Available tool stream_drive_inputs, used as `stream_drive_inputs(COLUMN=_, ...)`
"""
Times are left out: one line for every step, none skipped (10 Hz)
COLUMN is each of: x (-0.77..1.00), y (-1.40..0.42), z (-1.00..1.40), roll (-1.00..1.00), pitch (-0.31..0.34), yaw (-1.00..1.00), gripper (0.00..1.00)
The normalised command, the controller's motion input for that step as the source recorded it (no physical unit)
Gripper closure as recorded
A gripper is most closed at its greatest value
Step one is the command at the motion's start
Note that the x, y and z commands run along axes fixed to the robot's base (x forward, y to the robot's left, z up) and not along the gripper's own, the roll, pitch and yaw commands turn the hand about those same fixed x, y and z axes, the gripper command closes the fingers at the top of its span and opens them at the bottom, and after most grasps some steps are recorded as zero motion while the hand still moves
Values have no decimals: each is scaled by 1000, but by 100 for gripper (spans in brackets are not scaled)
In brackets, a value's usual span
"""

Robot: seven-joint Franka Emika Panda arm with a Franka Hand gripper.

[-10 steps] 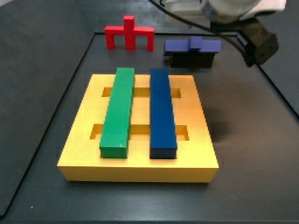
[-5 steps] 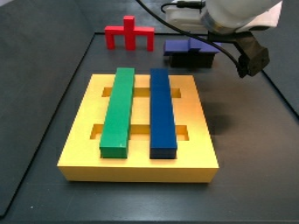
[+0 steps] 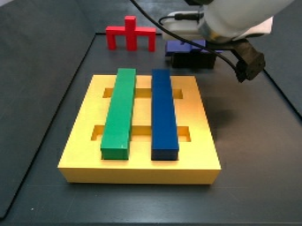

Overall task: Pick up the purple object. Move up. Place the purple object on the fixture. Regrasp the purple object. Move to above the board. Insert the purple object.
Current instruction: Regrasp the purple object.

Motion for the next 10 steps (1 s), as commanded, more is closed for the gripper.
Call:
stream_drive_inputs(x=0, y=23, z=-311, roll=0, pitch=-43, yaw=77, gripper=0)
stream_drive_inputs(x=0, y=106, z=-223, roll=-111, pitch=-14, yaw=54, gripper=0)
stream_drive_inputs(x=46, y=154, z=-177, roll=-271, pitch=-43, yaw=31, gripper=0)
stream_drive_inputs(x=77, y=171, z=-80, roll=-271, pitch=0, yaw=0, gripper=0)
stream_drive_inputs(x=69, y=131, z=-20, roll=-140, pitch=0, yaw=0, gripper=0)
stream_drive_inputs(x=60, y=14, z=0, roll=0, pitch=0, yaw=0, gripper=0)
stream_drive_inputs(x=74, y=0, z=0, roll=0, pitch=37, yaw=0, gripper=0)
stream_drive_inputs(x=77, y=0, z=0, roll=20, pitch=40, yaw=0, gripper=0)
stream_drive_inputs(x=123, y=0, z=0, roll=29, pitch=71, yaw=-66, gripper=0)
stream_drive_inputs(x=89, y=0, z=0, roll=0, pitch=54, yaw=-106, gripper=0)
